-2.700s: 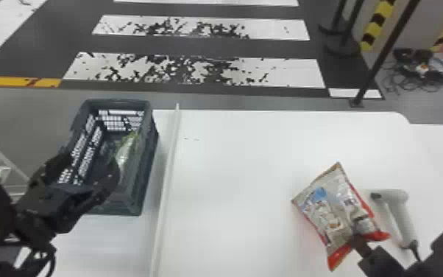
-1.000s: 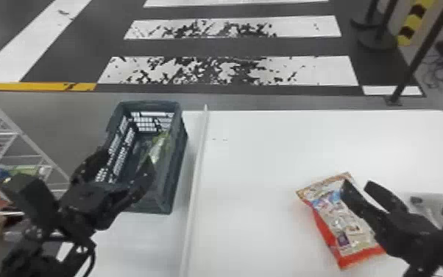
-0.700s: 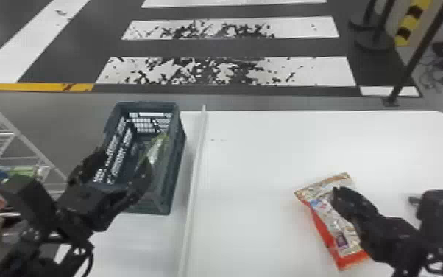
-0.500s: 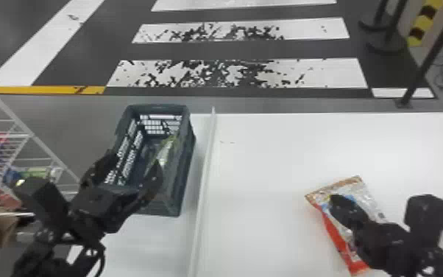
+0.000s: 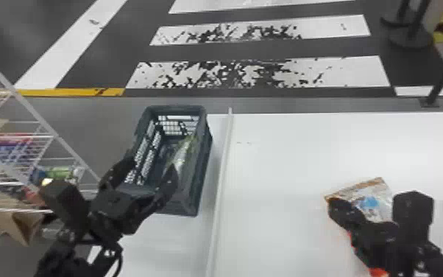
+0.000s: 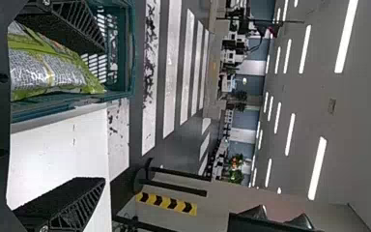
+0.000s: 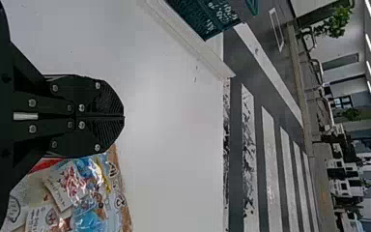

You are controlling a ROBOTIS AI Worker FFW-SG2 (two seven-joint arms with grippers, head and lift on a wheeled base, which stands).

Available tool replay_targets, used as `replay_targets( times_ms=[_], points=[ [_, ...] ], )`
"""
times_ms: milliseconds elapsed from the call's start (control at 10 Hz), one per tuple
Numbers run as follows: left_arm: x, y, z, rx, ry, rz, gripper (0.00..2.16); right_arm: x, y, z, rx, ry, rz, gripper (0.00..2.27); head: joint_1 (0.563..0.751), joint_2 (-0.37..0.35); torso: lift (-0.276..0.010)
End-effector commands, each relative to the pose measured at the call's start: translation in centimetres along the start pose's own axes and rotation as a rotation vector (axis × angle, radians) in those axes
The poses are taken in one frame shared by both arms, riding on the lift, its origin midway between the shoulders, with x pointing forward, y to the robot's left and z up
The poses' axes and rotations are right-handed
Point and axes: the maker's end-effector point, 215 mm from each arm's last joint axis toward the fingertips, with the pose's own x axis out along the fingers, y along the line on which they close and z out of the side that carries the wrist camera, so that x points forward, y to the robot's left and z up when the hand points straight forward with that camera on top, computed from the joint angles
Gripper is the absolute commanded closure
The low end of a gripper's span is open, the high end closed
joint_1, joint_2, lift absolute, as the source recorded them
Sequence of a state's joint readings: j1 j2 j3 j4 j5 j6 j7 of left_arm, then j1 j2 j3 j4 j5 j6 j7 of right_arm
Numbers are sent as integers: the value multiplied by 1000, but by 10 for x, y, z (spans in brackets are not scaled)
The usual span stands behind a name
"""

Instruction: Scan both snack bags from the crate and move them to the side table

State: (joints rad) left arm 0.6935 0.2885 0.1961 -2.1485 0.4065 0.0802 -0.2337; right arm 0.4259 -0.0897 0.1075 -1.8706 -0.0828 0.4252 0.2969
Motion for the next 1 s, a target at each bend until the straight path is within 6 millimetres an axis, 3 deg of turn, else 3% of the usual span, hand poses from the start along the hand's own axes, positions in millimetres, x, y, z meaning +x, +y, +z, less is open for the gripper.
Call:
replay_targets(
  times_ms=[0,400,900],
  points=[
    [0,0,3,1,-7,0,36,13,10,-5,-21,23,14,2250,695,225,-29],
    [-5,12,3,10,-1,14,36,41,10,-30,-33,106,22,2250,695,270,-29],
    [-10,17,5,16,-7,23,36,62,-28,-28,-40,121,-82,2250,695,264,-29]
  ],
)
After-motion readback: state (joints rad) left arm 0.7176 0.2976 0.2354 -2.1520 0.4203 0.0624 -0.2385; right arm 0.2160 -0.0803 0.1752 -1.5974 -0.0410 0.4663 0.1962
